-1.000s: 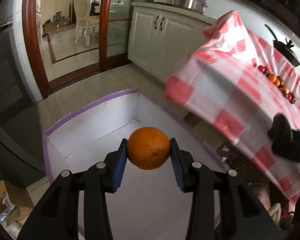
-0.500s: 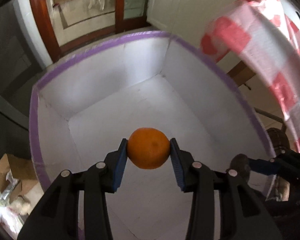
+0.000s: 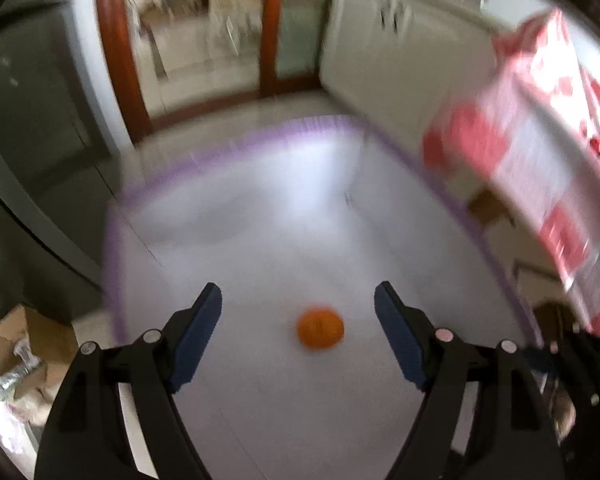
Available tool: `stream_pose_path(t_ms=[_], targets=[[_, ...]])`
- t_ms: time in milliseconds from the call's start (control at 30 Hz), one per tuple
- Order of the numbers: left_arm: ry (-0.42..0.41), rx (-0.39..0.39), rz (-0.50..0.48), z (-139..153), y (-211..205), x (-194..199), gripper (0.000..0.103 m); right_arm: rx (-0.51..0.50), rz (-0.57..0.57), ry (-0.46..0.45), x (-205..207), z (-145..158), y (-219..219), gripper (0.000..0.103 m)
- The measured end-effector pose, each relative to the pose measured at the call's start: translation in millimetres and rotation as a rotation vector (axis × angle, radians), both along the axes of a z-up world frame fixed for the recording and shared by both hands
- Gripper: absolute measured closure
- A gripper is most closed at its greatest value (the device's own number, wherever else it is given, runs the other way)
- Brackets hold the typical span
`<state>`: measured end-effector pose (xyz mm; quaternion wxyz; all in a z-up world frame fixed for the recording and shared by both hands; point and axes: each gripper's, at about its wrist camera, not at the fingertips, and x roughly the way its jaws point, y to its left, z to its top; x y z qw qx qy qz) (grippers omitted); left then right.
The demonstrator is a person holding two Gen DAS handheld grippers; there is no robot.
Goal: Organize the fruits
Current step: 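Open the left gripper dropping the orange while the right releases the dark fruit, then move both tools back over the fruit cluster on the table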
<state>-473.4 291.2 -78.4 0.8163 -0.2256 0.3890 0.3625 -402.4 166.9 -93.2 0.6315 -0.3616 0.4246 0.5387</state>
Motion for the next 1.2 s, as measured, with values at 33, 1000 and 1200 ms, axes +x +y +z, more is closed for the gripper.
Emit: stream_pose_path(t_ms=[33, 1000, 1200], targets=[[-0.033, 0.06, 0.016, 13.2, -2.8, -2.9, 0.014, 0.026, 0.005, 0.013, 0.2, 7.6, -2.5, 0.023], [-0.18, 0.068, -0.753, 119.7, -261.5, 379.7, 0.001, 0.617, -1.149, -0.371, 243.5, 182.8, -354.2, 0.016], [-0.13, 0.016, -0.813, 100.6, -309.6, 454.3, 0.001, 0.579, -1.374, -0.273, 310.7, 163.4, -406.2, 0.016]])
